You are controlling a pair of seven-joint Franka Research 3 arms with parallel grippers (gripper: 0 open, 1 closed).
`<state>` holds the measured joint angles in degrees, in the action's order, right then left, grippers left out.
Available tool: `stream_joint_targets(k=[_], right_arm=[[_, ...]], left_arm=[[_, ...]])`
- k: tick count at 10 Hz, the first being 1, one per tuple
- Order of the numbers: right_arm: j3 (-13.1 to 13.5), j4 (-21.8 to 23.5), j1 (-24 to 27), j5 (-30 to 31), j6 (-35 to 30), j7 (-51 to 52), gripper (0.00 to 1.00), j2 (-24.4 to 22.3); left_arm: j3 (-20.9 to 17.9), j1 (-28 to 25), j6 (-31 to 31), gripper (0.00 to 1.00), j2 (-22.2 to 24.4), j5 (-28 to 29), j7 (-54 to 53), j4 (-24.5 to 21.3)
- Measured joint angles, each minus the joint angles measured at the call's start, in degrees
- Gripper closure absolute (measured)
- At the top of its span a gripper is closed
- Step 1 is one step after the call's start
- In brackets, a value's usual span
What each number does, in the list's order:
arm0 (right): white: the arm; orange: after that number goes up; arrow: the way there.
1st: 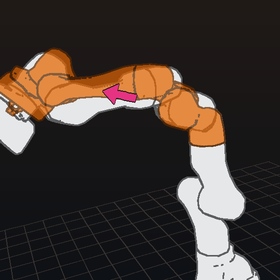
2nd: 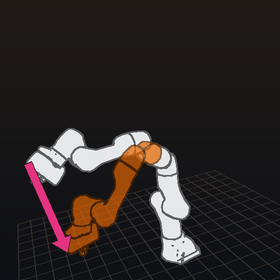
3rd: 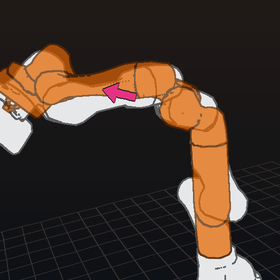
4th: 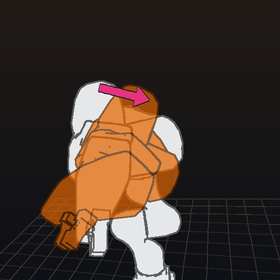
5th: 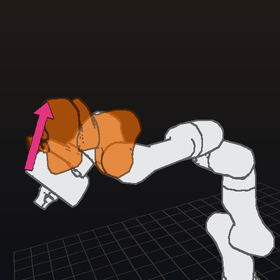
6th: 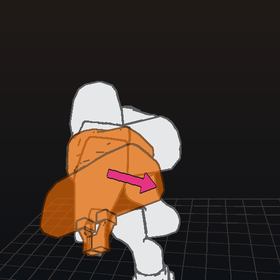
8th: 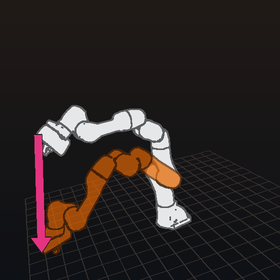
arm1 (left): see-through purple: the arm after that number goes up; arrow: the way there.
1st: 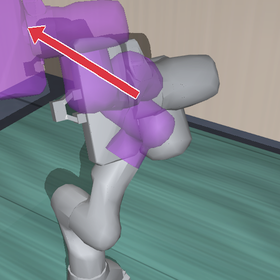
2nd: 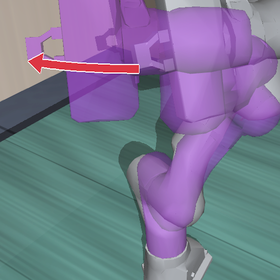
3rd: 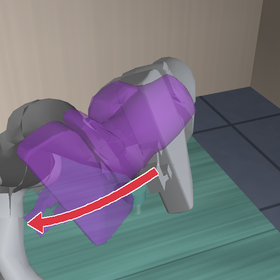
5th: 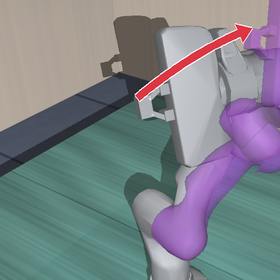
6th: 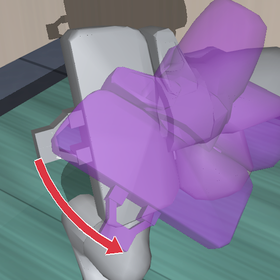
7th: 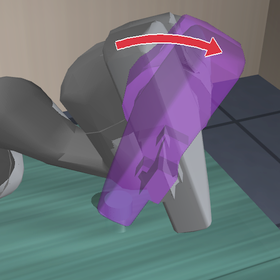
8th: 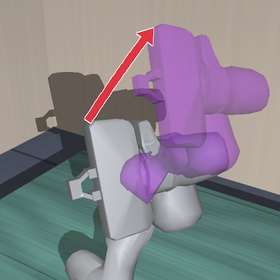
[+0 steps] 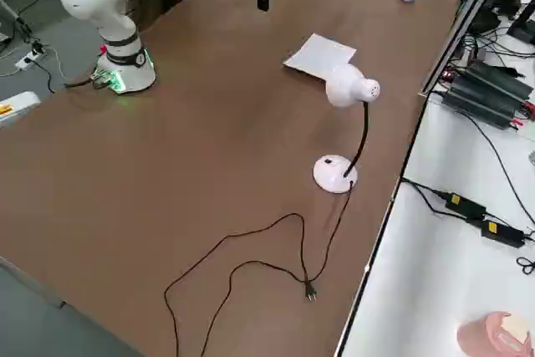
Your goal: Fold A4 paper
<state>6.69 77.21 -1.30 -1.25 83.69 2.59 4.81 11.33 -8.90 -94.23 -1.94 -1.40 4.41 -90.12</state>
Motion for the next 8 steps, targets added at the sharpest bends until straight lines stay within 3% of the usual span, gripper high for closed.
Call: stream_joint_targets(k=[3, 5, 8], right_arm=[[-0.07, 0.13, -0.18, 0.07, 0.0, 0.0, 0.01, 0.01], [-0.16, 0.85, -1.0, 0.06, -0.04, 0.05, 0.01, 0.02], [-2.18, 6.69, -2.76, -0.11, 3.1, -0.01, 0.03, -0.09]], left_arm=[[0.01, 0.02, 0.03, 0.0, -0.11, -0.01, 0.0, 0.02], [0.4, 0.43, -0.1, 0.01, -2.01, -3.8, 3.01, 0.04], [1.82, 1.84, -0.48, 0.14, -4.91, -8.53, 7.66, 0.41]])
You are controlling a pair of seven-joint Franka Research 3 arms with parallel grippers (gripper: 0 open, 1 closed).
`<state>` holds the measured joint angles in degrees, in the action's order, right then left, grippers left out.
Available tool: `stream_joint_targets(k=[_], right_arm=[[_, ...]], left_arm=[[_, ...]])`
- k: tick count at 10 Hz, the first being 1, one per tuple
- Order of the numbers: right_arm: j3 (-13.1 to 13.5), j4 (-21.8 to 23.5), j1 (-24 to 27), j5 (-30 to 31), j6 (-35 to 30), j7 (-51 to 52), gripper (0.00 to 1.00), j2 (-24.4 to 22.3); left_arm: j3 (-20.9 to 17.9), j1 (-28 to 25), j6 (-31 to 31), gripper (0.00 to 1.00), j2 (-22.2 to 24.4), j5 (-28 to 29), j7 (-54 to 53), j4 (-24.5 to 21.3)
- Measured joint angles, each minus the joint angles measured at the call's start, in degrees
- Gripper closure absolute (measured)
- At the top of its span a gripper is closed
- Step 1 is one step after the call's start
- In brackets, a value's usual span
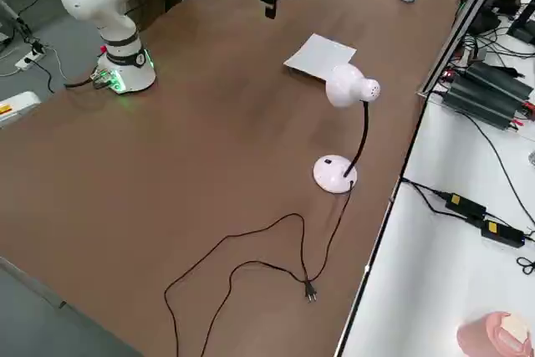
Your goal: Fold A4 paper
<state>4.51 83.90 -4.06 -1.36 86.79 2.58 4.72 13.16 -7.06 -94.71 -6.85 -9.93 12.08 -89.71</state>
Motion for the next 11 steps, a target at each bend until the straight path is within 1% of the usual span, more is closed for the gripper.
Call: stream_joint_targets(k=[1, 3, 4, 5, 6, 7, 8, 9, 10, 11], right_arm=[[-1.06, 1.98, -0.85, 0.0, 1.59, -0.24, 0.05, -0.01], [-2.42, 5.06, -3.16, -0.09, 4.0, -2.84, 0.15, -0.11], [-3.09, 6.97, -4.63, -0.28, 5.99, -5.42, 0.16, -0.19], [-4.45, 9.29, -5.72, -0.45, 8.71, -7.48, 0.2, -0.25], [-6.0, 11.9, -6.31, -0.79, 12.03, -8.85, 0.26, -0.3], [-7.18, 15.11, -6.53, -2.22, 15.79, -9.88, 0.34, -0.31], [-7.89, 18.42, -6.58, -4.23, 19.48, -10.42, 0.39, -0.29], [-8.29, 21.44, -6.69, -5.66, 23.19, -10.75, 0.48, -0.28], [-8.55, 24.32, -7.07, -7.13, 27.16, -10.87, 0.53, -0.25], [-8.66, 27.06, -7.65, -9.54, 31.01, -11.19, 0.56, -0.13]], left_arm=[[0.27, 0.55, -1.52, 0.29, -0.76, -2.62, 1.02, 0.04], [0.32, 3.64, -8.66, 0.59, -3.82, -7.29, 3.97, -0.01], [0.4, 6.66, -14.1, 0.74, -6.41, -7.94, 7.88, -0.11], [0.45, 10.34, -20.37, 0.88, -9.56, -7.95, 12.36, -0.17], [0.47, 14.13, -26.29, 0.99, -12.78, -7.94, 16.59, -0.17], [0.43, 17.34, -30.77, 0.99, -15.6, -6.99, 20.44, -0.1], [0.43, 19.54, -33.66, 0.99, -17.57, -4.77, 24.17, -0.02], [0.4, 21.15, -35.87, 0.99, -19.03, -1.92, 28.11, 0.05], [0.35, 22.93, -38.17, 0.99, -20.78, 1.78, 32.53, 0.0], [0.33, 24.86, -40.43, 0.99, -23.17, 6.37, 37.25, -0.03]])
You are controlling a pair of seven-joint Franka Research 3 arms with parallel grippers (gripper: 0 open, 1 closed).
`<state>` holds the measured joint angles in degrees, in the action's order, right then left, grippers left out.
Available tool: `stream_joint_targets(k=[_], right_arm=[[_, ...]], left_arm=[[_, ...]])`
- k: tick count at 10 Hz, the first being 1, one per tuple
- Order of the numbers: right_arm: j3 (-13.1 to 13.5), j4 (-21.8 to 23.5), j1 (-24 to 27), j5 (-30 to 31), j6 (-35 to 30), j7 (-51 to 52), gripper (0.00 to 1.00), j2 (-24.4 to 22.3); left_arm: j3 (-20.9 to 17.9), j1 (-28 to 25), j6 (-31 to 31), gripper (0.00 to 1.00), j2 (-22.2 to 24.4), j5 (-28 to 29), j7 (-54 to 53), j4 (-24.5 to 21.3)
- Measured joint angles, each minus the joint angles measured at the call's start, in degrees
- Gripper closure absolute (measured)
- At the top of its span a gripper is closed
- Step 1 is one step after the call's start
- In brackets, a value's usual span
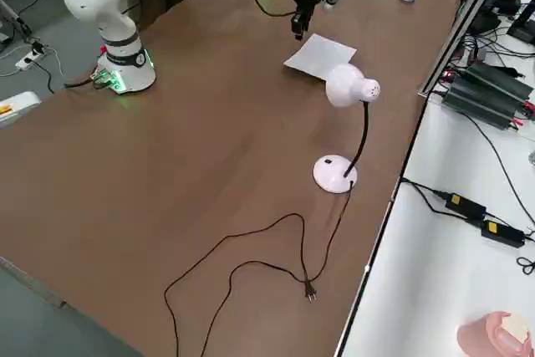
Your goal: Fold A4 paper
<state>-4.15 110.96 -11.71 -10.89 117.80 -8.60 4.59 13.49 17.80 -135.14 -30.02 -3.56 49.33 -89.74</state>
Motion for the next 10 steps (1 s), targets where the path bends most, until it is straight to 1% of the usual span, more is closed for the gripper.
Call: stream_joint_targets(k=[1, 2, 3, 4, 5, 6, 7, 8, 10], right_arm=[[-0.07, 2.34, -0.39, -2.55, 3.08, -0.22, 0.62, 0.38], [-0.08, 3.88, -0.59, -4.83, 4.88, -0.33, 0.64, 1.21], [-0.09, 4.53, -0.73, -7.25, 6.08, -0.42, 0.67, 2.48], [-0.09, 4.94, -1.05, -9.31, 8.15, -0.42, 0.68, 4.08], [-0.11, 5.96, -2.03, -10.36, 11.86, -0.43, 0.71, 5.94], [-0.15, 7.12, -3.55, -10.81, 16.29, -0.49, 0.77, 8.44], [-0.22, 7.72, -5.2, -13.28, 19.6, -0.99, 0.8, 11.4], [-0.24, 7.81, -6.4, -16.09, 22.03, -0.96, 0.83, 14.44], [-0.26, 7.73, -7.8, -17.56, 24.95, -0.95, 0.92, 18.77]], left_arm=[[-0.03, 1.82, -2.11, 0.99, -2.74, 4.29, 4.12, 0.01], [-0.1, 3.3, -4.13, 0.99, -5.36, 7.72, 7.24, 0.04], [-0.15, 4.29, -6.23, 0.99, -7.7, 10.7, 9.47, 0.07], [-0.2, 4.88, -8.14, 0.99, -9.81, 13.47, 11.44, 0.13], [-0.21, 5.19, -9.3, 0.99, -11.59, 15.58, 12.68, 0.21], [-0.22, 5.49, -9.95, 0.99, -13.09, 16.61, 13.18, 0.44], [-0.3, 5.8, -10.27, 0.99, -14.32, 17.08, 13.27, 0.95], [-0.62, 6.36, -10.43, 0.99, -15.37, 17.25, 13.35, 1.6], [-3.23, 9.34, -10.56, 0.99, -17.37, 17.32, 14.19, 3.26]])
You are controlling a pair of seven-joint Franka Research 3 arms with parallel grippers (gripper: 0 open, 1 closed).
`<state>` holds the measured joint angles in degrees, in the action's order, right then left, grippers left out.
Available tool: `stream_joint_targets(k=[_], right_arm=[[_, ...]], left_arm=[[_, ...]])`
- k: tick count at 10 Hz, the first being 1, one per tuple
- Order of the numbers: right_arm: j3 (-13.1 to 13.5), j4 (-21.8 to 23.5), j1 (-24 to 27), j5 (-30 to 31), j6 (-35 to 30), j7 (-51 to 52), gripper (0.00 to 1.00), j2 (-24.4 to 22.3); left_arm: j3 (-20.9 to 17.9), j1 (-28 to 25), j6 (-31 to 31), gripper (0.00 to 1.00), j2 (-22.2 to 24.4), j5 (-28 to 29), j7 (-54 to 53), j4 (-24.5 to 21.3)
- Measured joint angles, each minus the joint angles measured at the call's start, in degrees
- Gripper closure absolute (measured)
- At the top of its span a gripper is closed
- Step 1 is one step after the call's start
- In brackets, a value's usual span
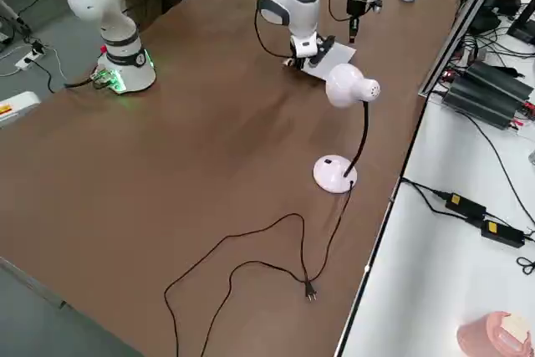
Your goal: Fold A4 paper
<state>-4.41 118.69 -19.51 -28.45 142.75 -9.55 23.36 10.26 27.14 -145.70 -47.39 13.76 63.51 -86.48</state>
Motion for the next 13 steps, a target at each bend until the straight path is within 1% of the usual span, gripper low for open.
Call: stream_joint_targets(k=[1, 2, 5, 7, 9, 13], right_arm=[[-0.01, -0.05, -0.61, -0.2, 0.75, 0.0, 0.93, 1.3], [-0.01, -0.09, -1.24, -0.54, 1.76, 0.0, 0.95, 2.29], [-0.02, -0.61, -2.97, -1.58, 5.31, 0.0, 0.98, 4.99], [-0.03, -1.57, -3.22, -1.93, 5.74, 0.0, 0.98, 6.44], [-0.06, -2.62, -3.23, -2.73, 5.8, 0.0, 0.98, 7.17], [-0.44, -3.89, -3.8, -5.03, 5.8, 0.0, 0.98, 7.18]], left_arm=[[-1.27, 1.54, -0.03, 0.99, -0.88, 0.0, 0.7, 0.62], [-1.77, 2.31, -0.33, 0.99, -1.53, 0.0, 0.98, 0.96], [-2.65, 2.9, -2.08, 0.99, -2.89, 0.04, 1.0, 1.18], [-3.16, 3.39, -2.13, 0.99, -2.88, 0.05, 1.0, 1.19], [-3.71, 3.94, -2.17, 0.99, -2.87, 0.05, 1.0, 1.19], [-3.86, 4.1, -2.18, 0.99, -2.87, 0.05, 1.0, 1.2]])
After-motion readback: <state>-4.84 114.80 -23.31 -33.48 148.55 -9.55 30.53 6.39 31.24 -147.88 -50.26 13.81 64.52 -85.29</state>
